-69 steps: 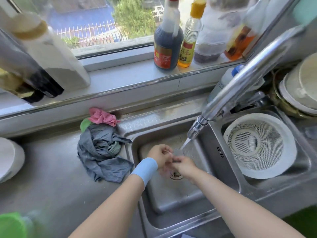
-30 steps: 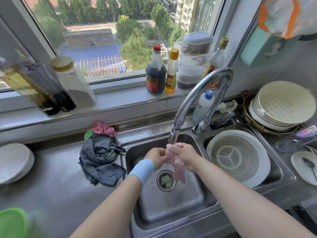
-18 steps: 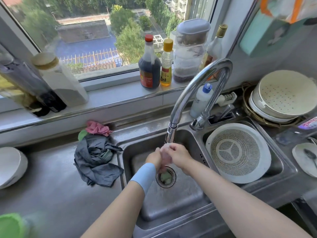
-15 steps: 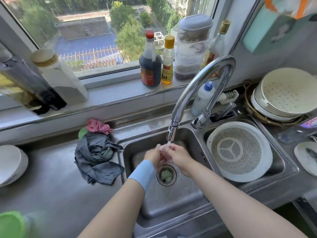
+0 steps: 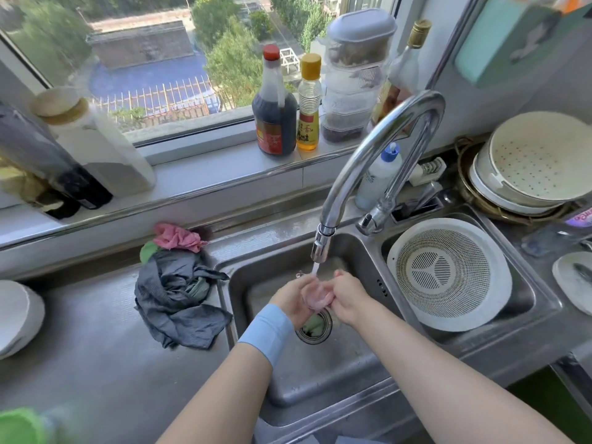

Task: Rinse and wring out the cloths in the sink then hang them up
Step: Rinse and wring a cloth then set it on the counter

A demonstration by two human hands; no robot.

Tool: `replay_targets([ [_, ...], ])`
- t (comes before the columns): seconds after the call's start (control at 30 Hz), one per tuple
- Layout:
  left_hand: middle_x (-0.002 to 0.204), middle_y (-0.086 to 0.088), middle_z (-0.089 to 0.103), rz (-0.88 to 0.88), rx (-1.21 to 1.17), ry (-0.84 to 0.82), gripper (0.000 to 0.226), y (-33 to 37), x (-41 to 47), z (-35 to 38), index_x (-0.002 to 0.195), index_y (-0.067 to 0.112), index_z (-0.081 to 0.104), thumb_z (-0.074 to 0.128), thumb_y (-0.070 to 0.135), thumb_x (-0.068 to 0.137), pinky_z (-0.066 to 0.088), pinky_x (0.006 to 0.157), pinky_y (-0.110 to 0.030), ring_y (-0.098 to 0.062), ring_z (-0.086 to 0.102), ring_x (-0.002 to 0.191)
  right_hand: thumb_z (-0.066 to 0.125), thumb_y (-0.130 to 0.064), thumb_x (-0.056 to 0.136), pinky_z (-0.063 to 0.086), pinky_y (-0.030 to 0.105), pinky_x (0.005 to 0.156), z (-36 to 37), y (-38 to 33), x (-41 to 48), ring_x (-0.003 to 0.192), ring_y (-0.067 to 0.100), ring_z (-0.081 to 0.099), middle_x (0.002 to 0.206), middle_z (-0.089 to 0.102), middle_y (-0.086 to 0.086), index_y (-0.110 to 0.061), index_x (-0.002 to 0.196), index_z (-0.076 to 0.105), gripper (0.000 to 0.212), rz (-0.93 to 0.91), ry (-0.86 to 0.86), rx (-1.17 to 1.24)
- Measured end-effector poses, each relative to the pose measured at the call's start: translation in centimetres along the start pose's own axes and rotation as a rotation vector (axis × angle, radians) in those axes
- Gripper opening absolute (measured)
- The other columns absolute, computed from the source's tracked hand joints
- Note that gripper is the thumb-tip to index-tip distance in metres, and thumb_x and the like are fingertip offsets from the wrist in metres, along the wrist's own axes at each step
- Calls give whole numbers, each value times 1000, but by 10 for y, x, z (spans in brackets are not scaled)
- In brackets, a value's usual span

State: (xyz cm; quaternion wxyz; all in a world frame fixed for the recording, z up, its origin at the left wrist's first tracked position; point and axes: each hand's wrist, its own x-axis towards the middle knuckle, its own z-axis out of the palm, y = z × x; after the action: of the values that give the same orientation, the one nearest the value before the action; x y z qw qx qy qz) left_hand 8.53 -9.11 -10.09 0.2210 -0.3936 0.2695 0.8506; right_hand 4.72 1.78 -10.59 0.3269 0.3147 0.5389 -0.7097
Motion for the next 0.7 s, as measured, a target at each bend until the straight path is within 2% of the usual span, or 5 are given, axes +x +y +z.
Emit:
replay_targets([
  [0.2, 85, -15, 67, 135, 242, 219, 31, -2, 8, -13, 108, -2, 58, 57, -17, 81, 57, 75, -37, -25, 64, 76, 45, 27, 80, 45, 29, 44, 14, 0, 5, 42, 11, 45, 62, 35, 2, -21, 69, 31, 51, -122, -32, 37],
  [0.37, 113, -24, 62, 160, 163, 193, 42, 4, 11, -14, 125, 2, 48, 50, -18, 88, 56, 78, -38, -30, 66, 88, 47, 26, 85, 55, 58, 79, 6, 5, 1, 91, 34, 64, 98, 57, 12, -14, 103, 50, 44, -46, -46, 190],
  [0.43, 119, -29, 58, 185, 155, 136, 27, 8, 15, -13, 122, -3, 50, 51, -6, 95, 52, 94, -46, -34, 62, 99, 34, 26, 87, 51, 50, 96, -1, 7, 1, 108, 36, 61, 121, 58, 21, -8, 126, 49, 53, 19, -61, 139],
  [0.53, 109, -26, 59, 157, 107, 159, 21, 10, 17, -7, 109, -8, 53, 55, 11, 99, 51, 93, -52, -36, 62, 98, 21, 20, 87, 49, 30, 74, -11, 10, -7, 89, 23, 60, 108, 61, 18, 0, 134, 49, 59, 230, -166, -30],
  [0.7, 106, -21, 65, 140, 361, 317, 31, 16, 21, -7, 99, 5, 59, 58, 35, 96, 52, 94, -47, -37, 65, 101, 27, 9, 96, 44, 36, 67, -12, 6, -1, 83, 32, 59, 116, 61, 22, -7, 127, 52, 43, 213, -178, -131],
])
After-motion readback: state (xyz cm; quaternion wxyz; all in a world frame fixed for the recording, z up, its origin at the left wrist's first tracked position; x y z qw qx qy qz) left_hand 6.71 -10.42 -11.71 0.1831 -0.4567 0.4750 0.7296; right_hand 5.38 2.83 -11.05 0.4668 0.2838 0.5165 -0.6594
